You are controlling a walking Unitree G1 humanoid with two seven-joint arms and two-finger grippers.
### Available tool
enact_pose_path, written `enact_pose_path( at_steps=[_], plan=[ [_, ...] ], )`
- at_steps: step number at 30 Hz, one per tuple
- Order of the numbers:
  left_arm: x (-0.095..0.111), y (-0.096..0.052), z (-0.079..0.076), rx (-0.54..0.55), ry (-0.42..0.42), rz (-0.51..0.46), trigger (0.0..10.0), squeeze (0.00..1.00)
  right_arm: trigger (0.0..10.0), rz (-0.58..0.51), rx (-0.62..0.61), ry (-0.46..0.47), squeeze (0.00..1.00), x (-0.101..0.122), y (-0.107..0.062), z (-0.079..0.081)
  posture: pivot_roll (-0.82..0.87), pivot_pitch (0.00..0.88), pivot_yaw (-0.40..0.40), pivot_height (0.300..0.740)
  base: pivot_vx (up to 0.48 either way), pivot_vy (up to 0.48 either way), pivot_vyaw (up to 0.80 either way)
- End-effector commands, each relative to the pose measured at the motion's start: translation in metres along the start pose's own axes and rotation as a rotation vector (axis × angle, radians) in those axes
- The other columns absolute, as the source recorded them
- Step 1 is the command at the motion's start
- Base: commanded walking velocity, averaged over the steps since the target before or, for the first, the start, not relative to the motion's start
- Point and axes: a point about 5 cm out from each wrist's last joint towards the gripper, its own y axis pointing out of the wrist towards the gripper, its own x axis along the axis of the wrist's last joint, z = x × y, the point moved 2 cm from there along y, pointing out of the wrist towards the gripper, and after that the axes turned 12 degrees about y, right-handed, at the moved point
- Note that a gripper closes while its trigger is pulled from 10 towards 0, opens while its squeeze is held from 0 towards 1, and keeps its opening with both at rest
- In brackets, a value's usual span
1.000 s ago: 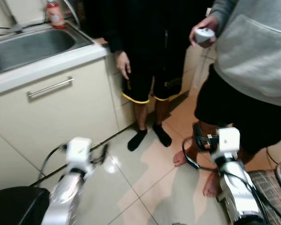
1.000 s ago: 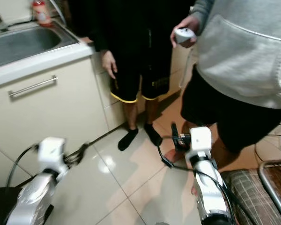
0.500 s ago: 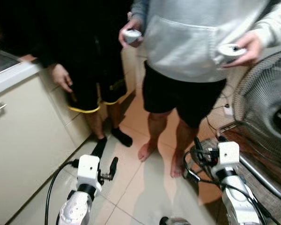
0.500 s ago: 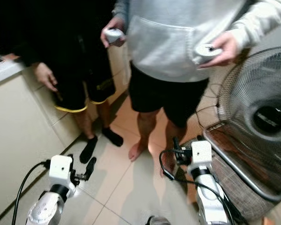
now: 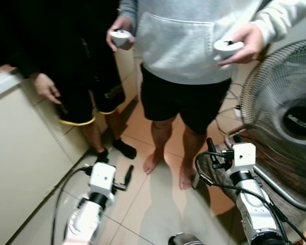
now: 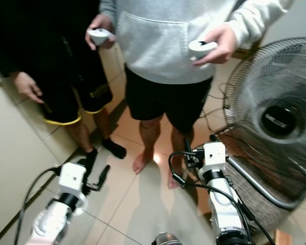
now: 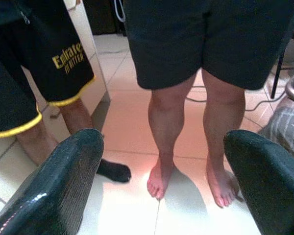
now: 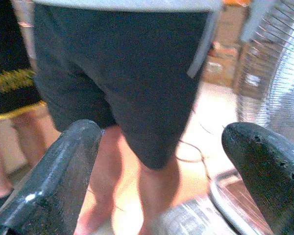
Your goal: Clothes washing
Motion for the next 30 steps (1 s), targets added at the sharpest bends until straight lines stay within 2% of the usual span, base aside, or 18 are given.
enact_pose_path(
  at_steps=[1, 5, 14, 30],
  plan=[
    [0.001, 0.000, 0.001, -0.013, 0.025, -0.005, 10.0, 0.00, 10.0, 0.005, 0.002, 0.002, 0.00, 0.000, 0.003, 0.002, -0.12, 0.000, 0.054, 0.740, 0.000, 0.000, -0.80],
    [0.000, 0.002, -0.001, -0.022, 0.048, -0.007, 10.0, 0.00, 10.0, 0.009, 0.008, -0.019, 0.00, -0.001, 0.003, 0.002, -0.12, 0.000, 0.054, 0.740, 0.000, 0.000, -0.70],
    [-0.003, 0.005, -0.005, -0.025, 0.055, -0.004, 10.0, 0.00, 10.0, 0.020, -0.018, -0.064, 0.00, -0.001, 0.006, 0.000, -0.12, 0.000, 0.049, 0.740, 0.000, 0.000, 0.00],
    [-0.016, 0.009, -0.004, -0.024, 0.055, 0.008, 10.0, 0.00, 10.0, -0.010, 0.015, -0.025, 0.00, 0.003, 0.008, 0.007, -0.11, 0.000, 0.046, 0.740, 0.000, 0.000, 0.00]
  ],
)
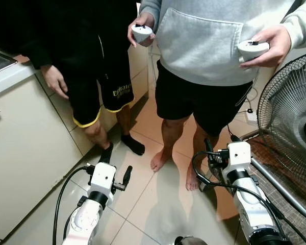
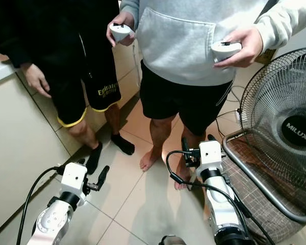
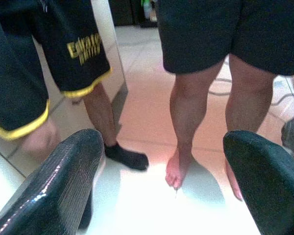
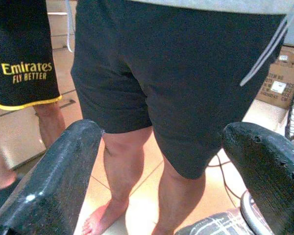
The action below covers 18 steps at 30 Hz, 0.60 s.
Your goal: Clothes washing
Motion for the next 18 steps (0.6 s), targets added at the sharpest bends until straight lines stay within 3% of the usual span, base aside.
enact_pose_path(
  at_steps=[1, 18],
  plan=[
    [-0.0035, 0.0000, 0.0019, 0.000, 0.016, 0.009, 10.0, 0.00, 10.0, -0.015, 0.012, 0.008, 0.00, 0.0033, 0.0019, 0.0015, -0.11, 0.000, 0.045, 0.740, 0.000, 0.000, 0.00],
    [-0.0002, 0.0045, -0.0007, -0.003, 0.027, -0.017, 10.0, 0.00, 10.0, 0.024, -0.035, -0.045, 0.00, -0.0004, 0.0074, -0.0026, -0.11, 0.000, 0.041, 0.740, 0.000, 0.000, 0.00]
  ],
)
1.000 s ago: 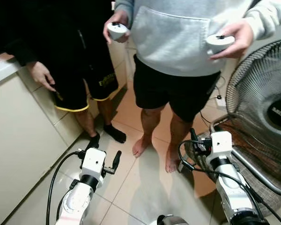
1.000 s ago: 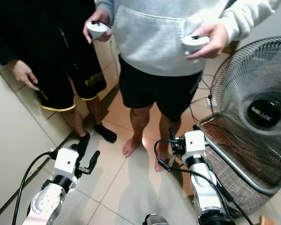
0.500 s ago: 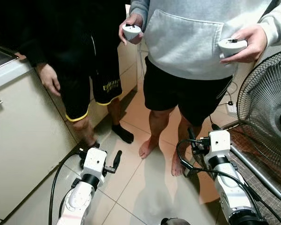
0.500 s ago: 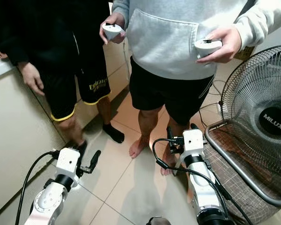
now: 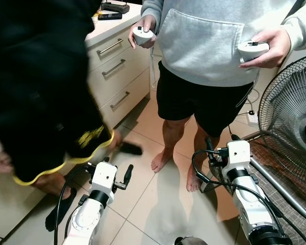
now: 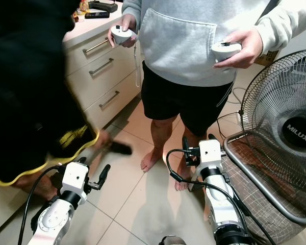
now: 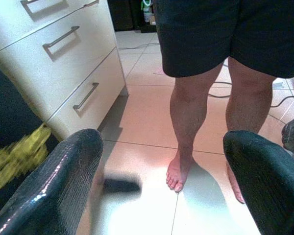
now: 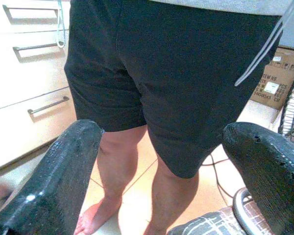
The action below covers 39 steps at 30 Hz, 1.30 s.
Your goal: Clothes washing
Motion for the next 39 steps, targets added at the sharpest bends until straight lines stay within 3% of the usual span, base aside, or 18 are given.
enact_pose_path(
  at_steps=[1, 23, 39],
  plan=[
    [0.003, 0.003, 0.001, 0.003, 0.020, -0.011, 10.0, 0.00, 10.0, 0.010, -0.004, -0.012, 0.00, 0.000, 0.003, 0.000, -0.11, 0.000, 0.041, 0.740, 0.000, 0.000, 0.00],
    [0.004, 0.012, 0.006, 0.015, 0.062, -0.007, 10.0, 0.00, 10.0, 0.017, -0.007, -0.011, 0.00, 0.002, 0.011, 0.002, -0.11, 0.000, 0.042, 0.740, 0.000, 0.000, 0.00],
    [0.014, 0.019, 0.003, 0.023, 0.051, -0.031, 10.0, 0.00, 10.0, 0.044, 0.046, 0.000, 0.00, -0.003, 0.015, 0.015, -0.10, 0.000, 0.039, 0.740, 0.000, 0.000, 0.00]
  ],
)
